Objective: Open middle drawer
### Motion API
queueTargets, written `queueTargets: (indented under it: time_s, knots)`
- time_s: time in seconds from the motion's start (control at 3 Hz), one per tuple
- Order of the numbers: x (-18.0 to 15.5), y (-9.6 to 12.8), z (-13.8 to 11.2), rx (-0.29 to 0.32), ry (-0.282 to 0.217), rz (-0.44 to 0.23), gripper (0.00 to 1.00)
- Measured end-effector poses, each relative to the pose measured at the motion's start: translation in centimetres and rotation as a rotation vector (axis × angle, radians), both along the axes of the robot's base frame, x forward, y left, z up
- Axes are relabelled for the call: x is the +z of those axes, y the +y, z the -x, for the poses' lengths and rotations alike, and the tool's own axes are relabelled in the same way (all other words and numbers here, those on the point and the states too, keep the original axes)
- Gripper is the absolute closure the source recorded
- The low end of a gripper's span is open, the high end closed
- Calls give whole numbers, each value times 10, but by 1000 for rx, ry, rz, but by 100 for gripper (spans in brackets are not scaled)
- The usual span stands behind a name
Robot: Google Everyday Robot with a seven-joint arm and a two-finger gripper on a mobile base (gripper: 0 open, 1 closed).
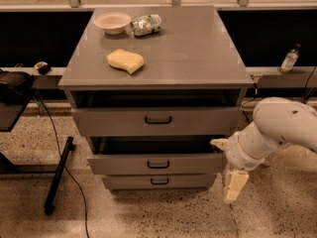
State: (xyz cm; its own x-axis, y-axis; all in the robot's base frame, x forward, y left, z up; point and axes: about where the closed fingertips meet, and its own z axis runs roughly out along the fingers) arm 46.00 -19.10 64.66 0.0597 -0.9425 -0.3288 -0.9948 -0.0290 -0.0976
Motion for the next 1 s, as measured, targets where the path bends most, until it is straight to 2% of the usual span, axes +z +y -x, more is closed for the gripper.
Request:
queueTargets:
  time_s: [0.33,0.67,1.0]
  knots:
    - [-36,23,-16,-5,-47,-17,0]
    - [-81,57,-51,1,-119,-30,0]
    - [-114,80,-87,0,-156,-40,0]
